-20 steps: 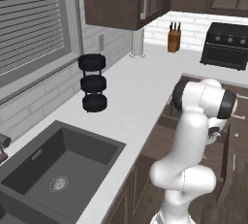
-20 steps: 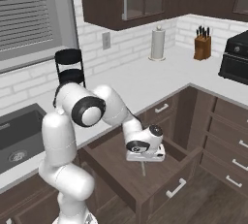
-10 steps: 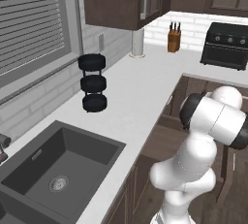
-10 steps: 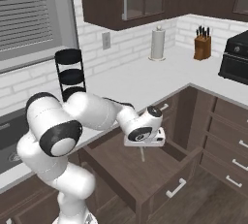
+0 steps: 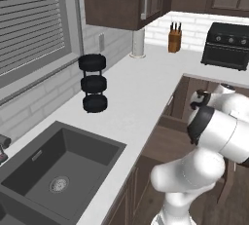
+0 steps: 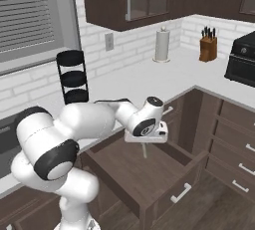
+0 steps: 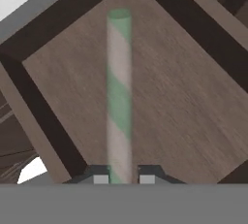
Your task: Take a straw from the drawer in front and place it inside the glass cup on the dining counter.
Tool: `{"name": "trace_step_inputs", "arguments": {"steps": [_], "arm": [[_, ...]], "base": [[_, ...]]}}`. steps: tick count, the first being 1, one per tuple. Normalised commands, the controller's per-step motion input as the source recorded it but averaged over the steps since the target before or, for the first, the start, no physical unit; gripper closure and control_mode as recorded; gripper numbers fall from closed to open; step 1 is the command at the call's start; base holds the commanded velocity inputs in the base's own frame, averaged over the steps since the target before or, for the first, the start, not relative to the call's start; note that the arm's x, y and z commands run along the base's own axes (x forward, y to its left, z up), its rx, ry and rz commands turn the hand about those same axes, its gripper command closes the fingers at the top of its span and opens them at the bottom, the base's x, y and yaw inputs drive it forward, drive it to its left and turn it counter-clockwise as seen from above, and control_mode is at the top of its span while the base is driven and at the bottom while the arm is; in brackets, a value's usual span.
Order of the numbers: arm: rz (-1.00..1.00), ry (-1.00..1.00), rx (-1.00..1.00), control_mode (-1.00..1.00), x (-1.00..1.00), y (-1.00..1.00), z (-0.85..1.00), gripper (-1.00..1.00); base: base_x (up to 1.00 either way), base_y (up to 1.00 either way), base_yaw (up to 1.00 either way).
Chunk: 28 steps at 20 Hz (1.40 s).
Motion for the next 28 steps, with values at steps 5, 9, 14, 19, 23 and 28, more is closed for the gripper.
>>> {"name": "trace_step_inputs", "arguments": {"steps": [5, 9, 14, 19, 23, 28], "arm": [[0.02, -0.06, 0.00, -1.00, 0.00, 0.02, 0.19, 1.00], [0.07, -0.09, 0.00, -1.00, 0.00, 0.10, 0.66, 1.00], [0.06, -0.08, 0.00, -1.00, -0.05, 0.22, 0.99, 1.00], [0.01, -0.24, 0.00, -1.00, -0.19, 0.31, 1.00, 1.00], [0.02, -0.50, 0.00, -1.00, -0.14, 0.36, 0.89, 1.00], [0.00, -0.32, 0.00, -1.00, -0.24, 0.36, 0.89, 1.00]], "base": [[0.00, 0.00, 0.00], [0.00, 0.00, 0.00], [0.00, 0.00, 0.00], [0.00, 0.00, 0.00], [0.00, 0.00, 0.00], [0.00, 0.00, 0.00]]}}
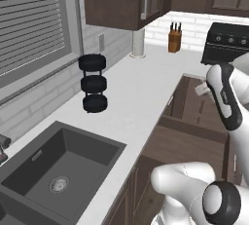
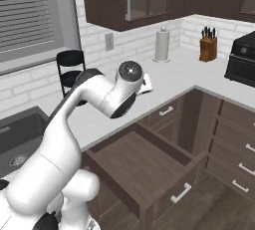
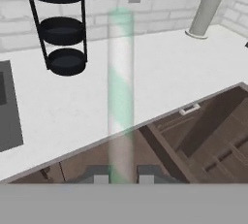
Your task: Take a straw from the drawer in front and place it inside the glass cup on the dining counter.
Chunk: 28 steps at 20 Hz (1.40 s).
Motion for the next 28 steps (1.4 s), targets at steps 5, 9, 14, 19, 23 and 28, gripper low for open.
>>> {"name": "trace_step_inputs", "arguments": {"steps": [5, 9, 14, 19, 23, 28], "arm": [[0.00, -0.06, 0.00, -1.00, -0.37, 0.40, 0.80, 1.00], [0.00, 0.02, -0.05, -1.00, -0.26, 0.36, 0.55, 1.00], [0.01, 0.00, -0.07, -1.00, -0.26, 0.25, 0.17, 1.00], [0.01, -0.04, -0.03, -1.00, -0.15, 0.22, -0.04, 1.00], [0.02, -0.13, 0.00, -1.00, -0.27, 0.14, 0.00, 1.00], [0.01, -0.14, 0.00, -1.00, -0.35, 0.12, 0.00, 1.00]], "base": [[0.00, 0.00, 0.00], [0.00, 0.00, 0.00], [0.00, 0.00, 0.00], [0.00, 0.00, 0.00], [0.00, 0.00, 0.00], [0.00, 0.00, 0.00]]}}
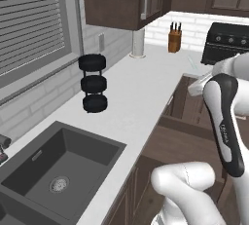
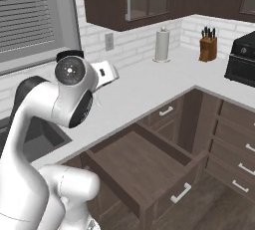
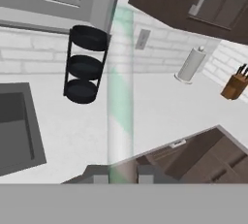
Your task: Take a straw from the drawer in front and place it inside the glass cup on the dining counter.
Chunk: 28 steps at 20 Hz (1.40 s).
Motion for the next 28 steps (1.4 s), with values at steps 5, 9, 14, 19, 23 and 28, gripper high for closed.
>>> {"name": "trace_step_inputs", "arguments": {"steps": [5, 9, 14, 19, 23, 28], "arm": [[0.00, -0.03, -0.03, -1.00, -0.40, 0.16, 0.00, 1.00], [0.00, 0.00, -0.05, -1.00, -0.24, 0.25, 0.00, 1.00], [0.00, 0.04, -0.06, -1.00, -0.01, 0.13, 0.00, 1.00], [0.00, 0.00, 0.00, -1.00, 0.00, 0.00, 0.00, 1.00], [0.00, 0.00, 0.00, -1.00, 0.00, 0.00, 0.00, 1.00], [0.00, 0.00, 0.00, 1.00, 0.00, 0.00, 0.00, 1.00]], "base": [[0.00, 0.00, 0.00], [0.00, 0.00, 0.00], [0.00, 0.00, 0.00], [0.00, 0.00, 0.00], [0.00, 0.00, 0.00], [-0.07, 0.00, 0.00]]}}
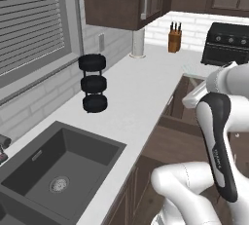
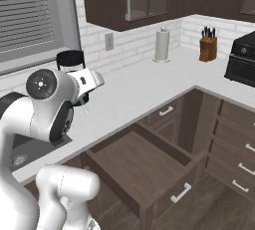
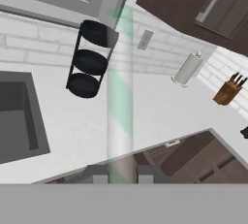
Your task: Take a straw from the drawer in front and place it inside the glass cup on the dining counter.
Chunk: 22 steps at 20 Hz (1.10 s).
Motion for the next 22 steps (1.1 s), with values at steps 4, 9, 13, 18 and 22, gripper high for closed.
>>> {"name": "trace_step_inputs", "arguments": {"steps": [4, 9, 13, 18, 22], "arm": [[0.00, 0.00, 0.00, 1.00, 0.00, 0.00, 0.00, 1.00], [0.00, 0.00, 0.00, 1.00, 0.00, 0.00, 0.00, 1.00], [0.00, 0.00, 0.00, 1.00, 0.00, 0.00, 0.00, 1.00], [0.00, 0.00, 0.00, 1.00, 0.00, 0.00, 0.00, 1.00], [0.00, 0.00, 0.00, 1.00, 0.00, 0.00, 0.00, 1.00]], "base": [[-0.68, -0.16, -0.02], [-0.82, -0.18, -0.04], [-0.68, -0.09, -0.04], [-0.60, -0.06, -0.02], [-0.52, -0.18, -0.04]]}}
